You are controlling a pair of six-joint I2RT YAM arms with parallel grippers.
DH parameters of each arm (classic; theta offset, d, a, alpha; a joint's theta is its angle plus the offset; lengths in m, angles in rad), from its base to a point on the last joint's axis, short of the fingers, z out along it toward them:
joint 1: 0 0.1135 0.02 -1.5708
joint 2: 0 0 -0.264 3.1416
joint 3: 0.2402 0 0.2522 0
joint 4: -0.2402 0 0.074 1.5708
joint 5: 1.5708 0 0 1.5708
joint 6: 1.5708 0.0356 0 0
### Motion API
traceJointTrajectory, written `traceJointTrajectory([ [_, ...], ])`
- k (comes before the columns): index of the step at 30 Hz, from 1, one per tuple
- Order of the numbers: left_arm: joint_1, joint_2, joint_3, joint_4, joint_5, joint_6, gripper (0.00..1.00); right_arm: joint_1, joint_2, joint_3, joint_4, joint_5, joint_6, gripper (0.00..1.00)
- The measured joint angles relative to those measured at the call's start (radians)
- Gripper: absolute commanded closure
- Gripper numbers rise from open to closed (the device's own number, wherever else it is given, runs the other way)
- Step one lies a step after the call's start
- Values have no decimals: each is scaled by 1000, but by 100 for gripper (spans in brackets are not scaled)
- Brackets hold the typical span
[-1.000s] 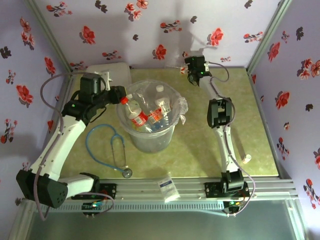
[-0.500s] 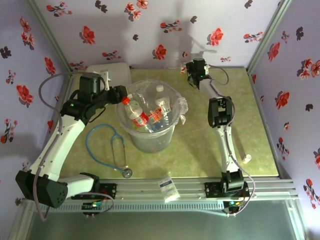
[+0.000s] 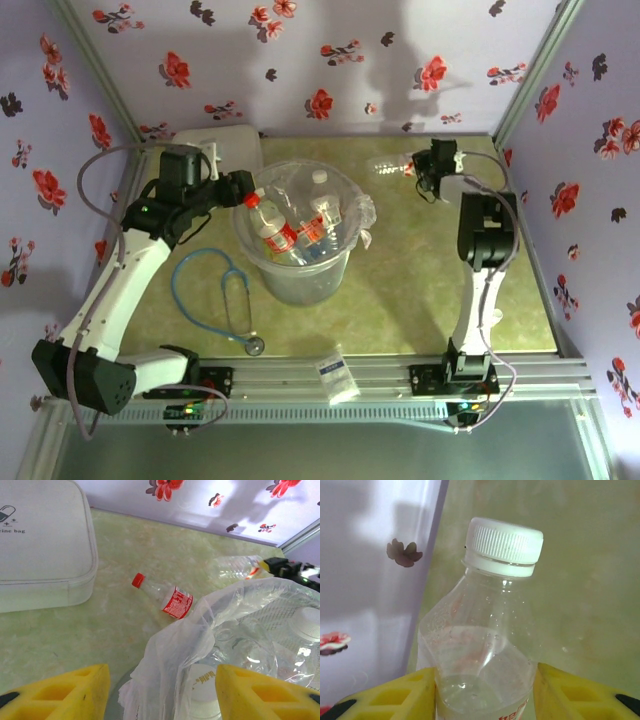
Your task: Put the plastic bottles in the bin
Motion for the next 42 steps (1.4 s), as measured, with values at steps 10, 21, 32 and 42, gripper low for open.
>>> traceJointTrajectory([
  [10, 0, 0, -2, 18, 0, 0, 41, 0, -450, -358, -106, -26, -215, 48],
  [21, 0, -14, -63, 55, 0, 4, 41, -6, -496, -334, -632, -55, -562, 47],
  [32, 0, -39, -115, 92, 0, 4, 40, -7, -498, -153, -953, -43, -734, 1],
  [42, 0, -59, -150, 117, 0, 8, 40, -7, -634, -226, -1116, -2, -666, 1],
])
